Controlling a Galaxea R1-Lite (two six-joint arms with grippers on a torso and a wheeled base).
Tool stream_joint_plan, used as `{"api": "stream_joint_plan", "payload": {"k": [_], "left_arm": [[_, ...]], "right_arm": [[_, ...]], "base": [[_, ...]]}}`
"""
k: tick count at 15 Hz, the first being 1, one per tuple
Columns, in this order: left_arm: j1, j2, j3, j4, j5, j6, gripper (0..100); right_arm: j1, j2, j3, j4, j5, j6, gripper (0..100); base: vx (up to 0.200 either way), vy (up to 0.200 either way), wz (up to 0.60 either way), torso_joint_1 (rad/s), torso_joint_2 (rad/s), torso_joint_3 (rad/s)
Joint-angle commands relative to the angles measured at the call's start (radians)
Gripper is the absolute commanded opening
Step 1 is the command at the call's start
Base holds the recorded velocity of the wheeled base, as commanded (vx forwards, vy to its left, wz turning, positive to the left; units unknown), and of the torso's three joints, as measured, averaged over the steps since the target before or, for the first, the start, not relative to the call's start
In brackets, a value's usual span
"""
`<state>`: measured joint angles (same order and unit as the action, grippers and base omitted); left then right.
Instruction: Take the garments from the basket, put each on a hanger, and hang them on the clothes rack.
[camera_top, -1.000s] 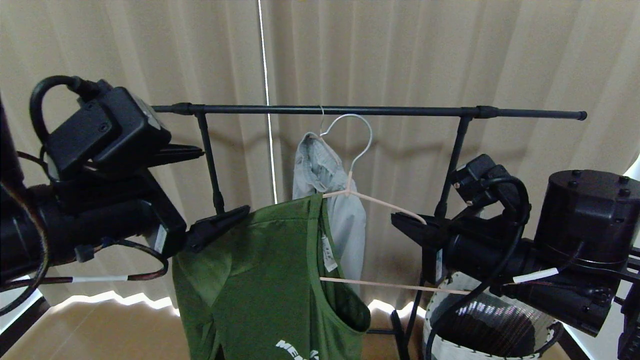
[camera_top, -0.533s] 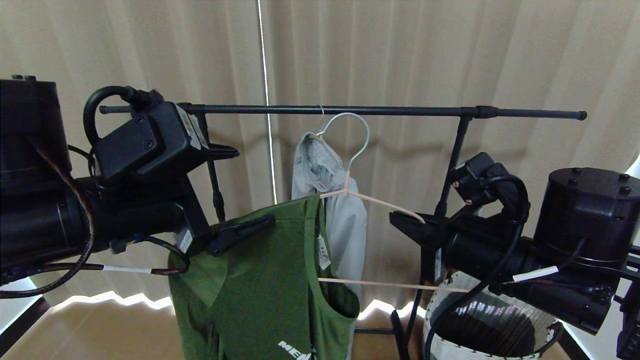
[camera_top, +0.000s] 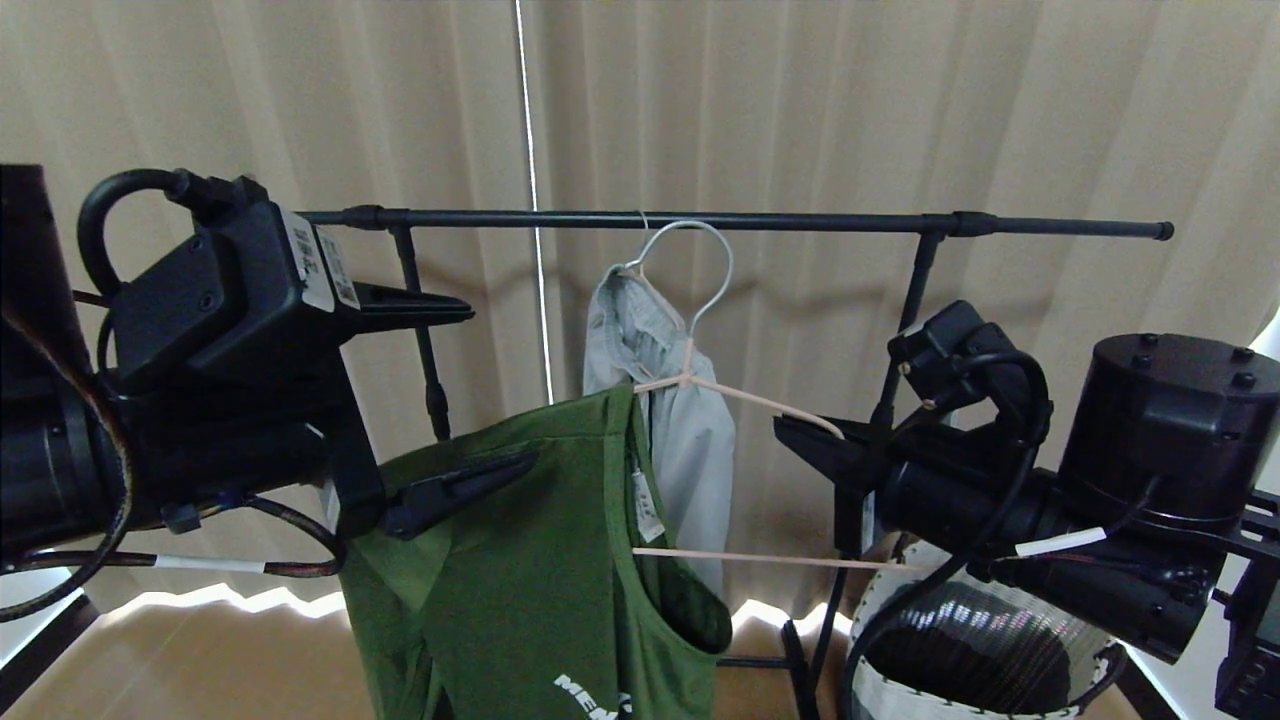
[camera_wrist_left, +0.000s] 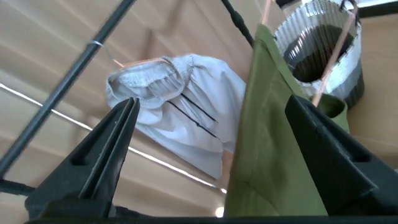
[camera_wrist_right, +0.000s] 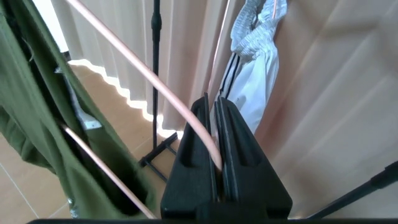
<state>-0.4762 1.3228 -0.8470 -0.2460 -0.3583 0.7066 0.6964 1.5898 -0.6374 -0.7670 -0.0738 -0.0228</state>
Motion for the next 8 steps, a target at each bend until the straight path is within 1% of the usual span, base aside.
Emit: {"api": "stream_joint_plan", "payload": {"k": [1, 5, 7, 8], "left_arm": [[-0.001, -0.004, 0.006, -0.001, -0.001, 0.001, 100], [-0.001, 0.021, 0.013, -0.003, -0.001, 0.004, 100], [-0.001, 0.058, 0.006, -0.007, -0.001, 0.016, 100], [-0.002, 0.073, 0.0, -0.009, -0.001, 0.036, 100]], "right_arm": [[0.0, 0.004, -0.001, 0.0, 0.0, 0.0, 0], [0.0, 0.004, -0.002, 0.0, 0.0, 0.001, 0], [0.003, 0.002, -0.004, -0.002, 0.005, -0.005, 0], [0.005, -0.001, -0.001, -0.002, 0.006, -0.019, 0]], "base": [[0.0, 0.0, 0.0, 0.0, 0.0, 0.0], [0.0, 0.0, 0.0, 0.0, 0.0, 0.0], [0.0, 0.0, 0.0, 0.0, 0.0, 0.0], [0.0, 0.0, 0.0, 0.0, 0.0, 0.0]]}}
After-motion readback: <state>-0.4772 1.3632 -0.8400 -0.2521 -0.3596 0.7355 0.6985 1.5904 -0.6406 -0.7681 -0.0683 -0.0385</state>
